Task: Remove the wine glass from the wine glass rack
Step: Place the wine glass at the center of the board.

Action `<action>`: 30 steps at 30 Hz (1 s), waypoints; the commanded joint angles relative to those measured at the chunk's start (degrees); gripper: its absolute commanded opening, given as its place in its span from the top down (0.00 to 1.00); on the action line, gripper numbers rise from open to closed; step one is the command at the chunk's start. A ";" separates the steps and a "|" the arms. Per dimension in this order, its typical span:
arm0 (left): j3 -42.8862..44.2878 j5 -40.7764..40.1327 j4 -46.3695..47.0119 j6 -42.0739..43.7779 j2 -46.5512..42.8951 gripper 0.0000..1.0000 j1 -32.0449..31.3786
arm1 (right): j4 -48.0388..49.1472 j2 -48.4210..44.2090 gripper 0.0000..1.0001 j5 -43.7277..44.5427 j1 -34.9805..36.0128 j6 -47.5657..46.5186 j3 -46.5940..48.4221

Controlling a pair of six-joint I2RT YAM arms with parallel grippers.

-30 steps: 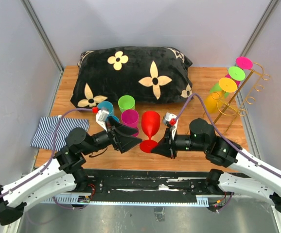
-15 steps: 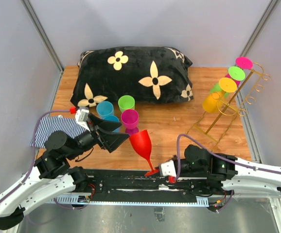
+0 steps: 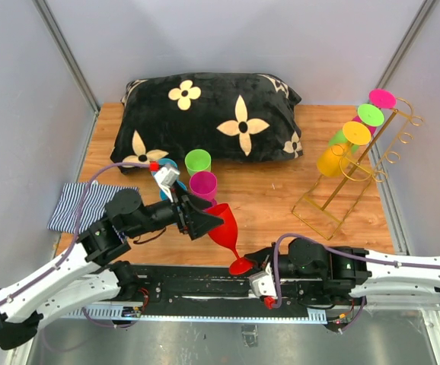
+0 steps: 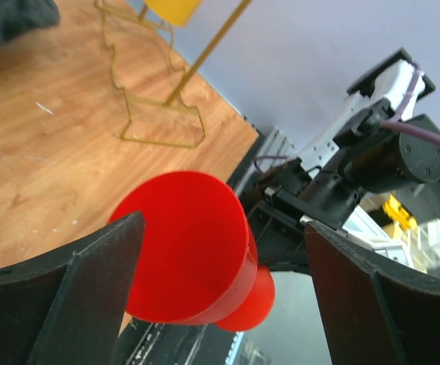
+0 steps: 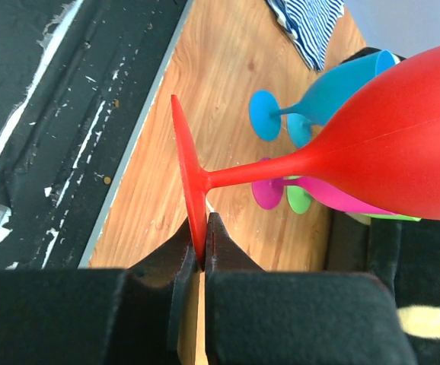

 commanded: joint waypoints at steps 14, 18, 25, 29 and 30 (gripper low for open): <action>1.95 20.21 -0.63 4.49 4.45 0.58 -0.35 | -3.84 -4.09 0.99 1.14 0.92 -1.29 -0.81; 1.39 23.70 -2.20 5.43 3.30 0.71 -0.35 | -4.16 -4.15 0.99 -0.05 0.89 -0.49 -0.82; 1.26 26.77 -3.78 7.29 2.99 0.96 -0.35 | -4.79 -3.68 0.99 0.03 0.94 0.19 -0.05; 1.11 24.33 -4.18 7.42 2.43 1.00 -0.34 | -5.10 -3.63 0.94 0.03 0.92 1.43 0.09; 1.13 23.44 -4.24 7.44 2.15 1.00 -0.35 | -4.92 -3.67 0.89 0.07 0.89 1.73 0.03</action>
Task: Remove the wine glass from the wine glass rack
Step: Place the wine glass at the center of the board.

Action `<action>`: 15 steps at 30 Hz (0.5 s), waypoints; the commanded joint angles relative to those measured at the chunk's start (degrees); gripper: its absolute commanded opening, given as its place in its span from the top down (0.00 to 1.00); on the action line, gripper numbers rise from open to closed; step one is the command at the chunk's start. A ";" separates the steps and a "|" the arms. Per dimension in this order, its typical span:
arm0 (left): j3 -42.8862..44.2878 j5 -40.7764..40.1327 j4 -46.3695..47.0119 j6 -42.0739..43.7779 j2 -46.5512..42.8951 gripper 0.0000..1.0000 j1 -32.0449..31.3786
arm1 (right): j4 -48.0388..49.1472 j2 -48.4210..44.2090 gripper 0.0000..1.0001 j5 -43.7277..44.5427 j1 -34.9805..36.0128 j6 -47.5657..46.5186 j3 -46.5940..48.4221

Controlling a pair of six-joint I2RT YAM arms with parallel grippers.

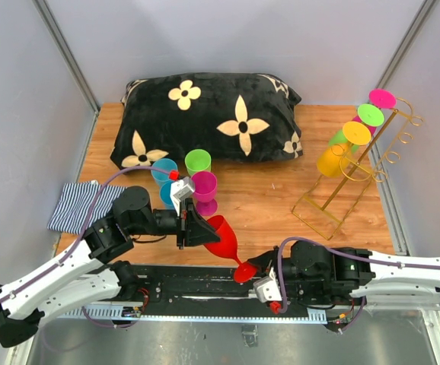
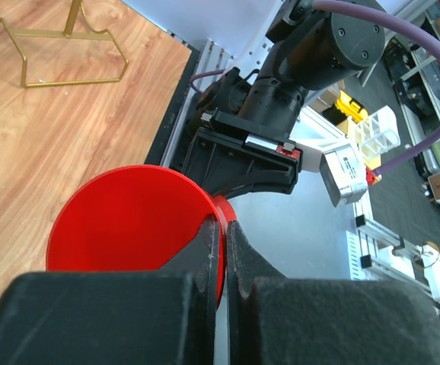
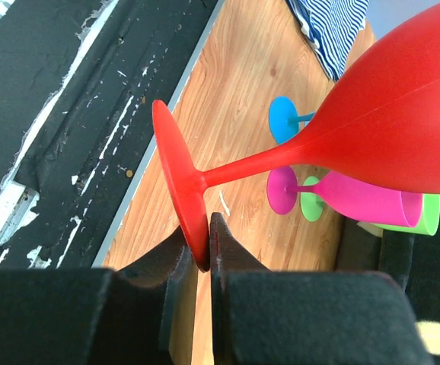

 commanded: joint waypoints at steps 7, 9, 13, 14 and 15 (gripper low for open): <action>1.90 -6.67 -3.72 2.70 -4.01 0.99 -0.34 | -0.21 -0.78 0.70 0.01 0.49 5.52 0.97; 3.03 -12.01 -6.48 2.89 -4.67 1.00 -0.35 | 0.34 -1.27 0.68 -0.40 0.50 6.26 0.82; 5.00 -20.75 -12.60 3.47 -5.48 1.00 -0.35 | 2.84 -3.25 0.60 0.12 0.48 9.49 -0.07; 4.99 -20.59 -13.18 3.75 -5.69 0.99 -0.35 | 3.40 -3.86 0.60 -0.05 0.50 10.20 -0.36; 4.85 -20.37 -13.63 4.12 -5.85 0.99 -0.35 | 4.06 -4.44 0.59 -0.07 0.46 10.98 -0.72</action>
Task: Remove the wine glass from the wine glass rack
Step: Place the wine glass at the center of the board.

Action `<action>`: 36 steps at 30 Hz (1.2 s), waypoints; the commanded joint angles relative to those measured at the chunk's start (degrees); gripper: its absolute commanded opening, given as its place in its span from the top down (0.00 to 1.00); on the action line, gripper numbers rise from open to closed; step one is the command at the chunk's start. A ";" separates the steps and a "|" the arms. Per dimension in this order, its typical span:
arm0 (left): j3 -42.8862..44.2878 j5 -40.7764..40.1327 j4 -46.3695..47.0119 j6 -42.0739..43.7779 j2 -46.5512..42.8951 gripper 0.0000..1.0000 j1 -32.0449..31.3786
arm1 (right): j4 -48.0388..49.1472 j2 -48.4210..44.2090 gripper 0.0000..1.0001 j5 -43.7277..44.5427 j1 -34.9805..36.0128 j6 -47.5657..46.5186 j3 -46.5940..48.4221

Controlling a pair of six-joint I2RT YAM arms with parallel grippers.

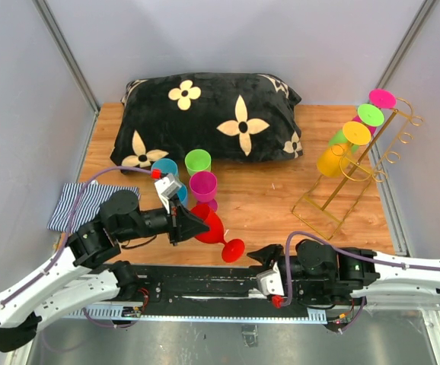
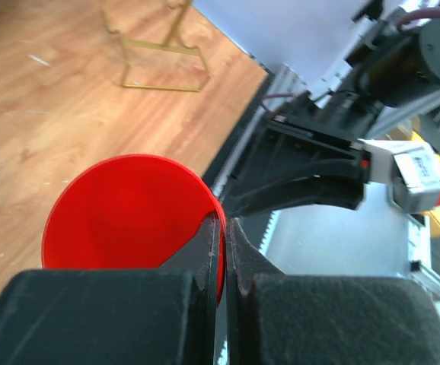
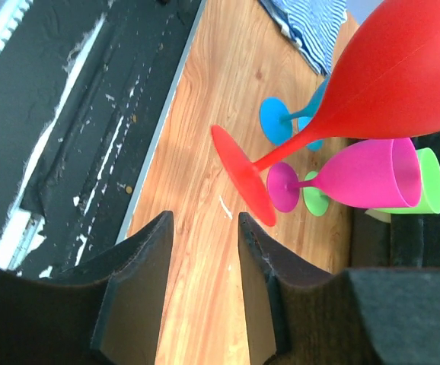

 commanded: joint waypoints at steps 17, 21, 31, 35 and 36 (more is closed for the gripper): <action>0.00 -34.95 -8.69 1.65 12.57 0.99 -8.58 | 11.87 -12.28 0.47 11.92 0.46 13.34 -3.95; -0.55 -46.39 -5.15 -0.16 15.81 0.99 -16.03 | 12.29 -14.89 0.46 12.90 0.45 14.34 -4.59; 3.38 -62.62 -7.59 -0.92 21.52 1.00 -24.15 | 9.99 -15.82 0.46 13.57 0.50 15.08 -4.10; 4.58 -67.56 -12.31 -6.94 22.13 0.99 -24.19 | 10.43 -15.57 0.46 13.60 0.50 15.19 -4.03; 4.49 -67.47 -12.26 -7.08 21.90 1.00 -24.16 | 10.64 -15.48 0.46 13.60 0.49 15.17 -4.03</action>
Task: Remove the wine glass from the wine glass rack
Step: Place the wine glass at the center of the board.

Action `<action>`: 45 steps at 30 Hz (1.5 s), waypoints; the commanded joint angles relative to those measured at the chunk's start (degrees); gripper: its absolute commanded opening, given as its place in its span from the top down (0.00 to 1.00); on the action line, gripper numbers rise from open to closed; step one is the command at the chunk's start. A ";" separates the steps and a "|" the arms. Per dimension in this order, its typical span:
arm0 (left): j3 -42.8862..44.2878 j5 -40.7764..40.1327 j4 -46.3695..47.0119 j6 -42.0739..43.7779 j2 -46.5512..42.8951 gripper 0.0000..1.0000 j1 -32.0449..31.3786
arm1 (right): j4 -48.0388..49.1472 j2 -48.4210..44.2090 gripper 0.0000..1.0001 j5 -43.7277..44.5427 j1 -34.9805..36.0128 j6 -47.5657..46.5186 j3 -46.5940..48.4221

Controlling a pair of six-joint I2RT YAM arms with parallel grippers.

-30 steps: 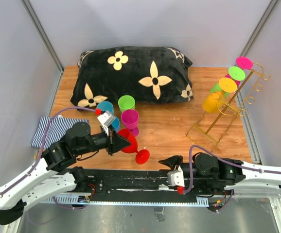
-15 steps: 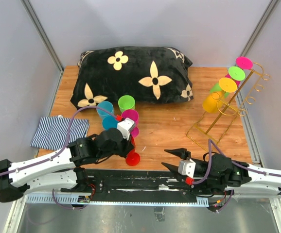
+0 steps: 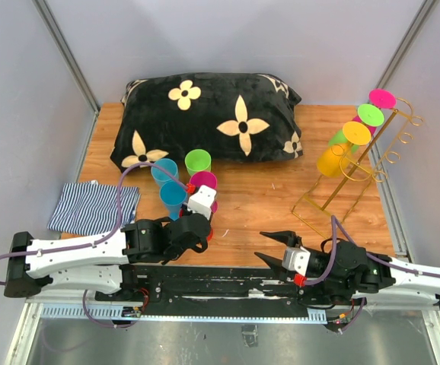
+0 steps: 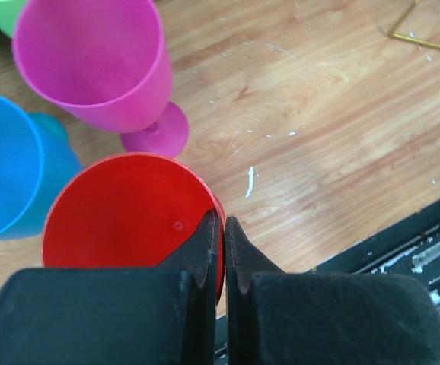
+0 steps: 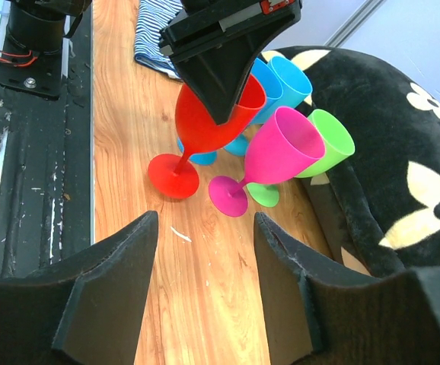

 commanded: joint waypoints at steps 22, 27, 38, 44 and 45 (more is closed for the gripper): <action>0.21 -10.35 -8.69 -15.22 1.77 0.99 -0.35 | 6.03 2.69 0.36 -6.01 0.49 1.56 1.96; 1.51 -10.85 -10.50 -15.38 4.67 0.99 -0.35 | 8.12 3.29 0.26 -9.77 0.50 0.63 1.66; 0.67 -11.18 -8.71 -13.64 2.77 0.99 -0.35 | 8.15 3.57 0.18 -8.12 0.50 1.80 0.98; 1.17 -10.48 -9.09 -12.86 3.14 0.82 -0.35 | 8.31 3.17 0.14 -6.70 0.48 3.35 0.68; 1.27 -10.46 -9.22 -12.85 3.24 0.81 -0.35 | 8.18 3.06 0.13 -6.34 0.50 3.52 0.72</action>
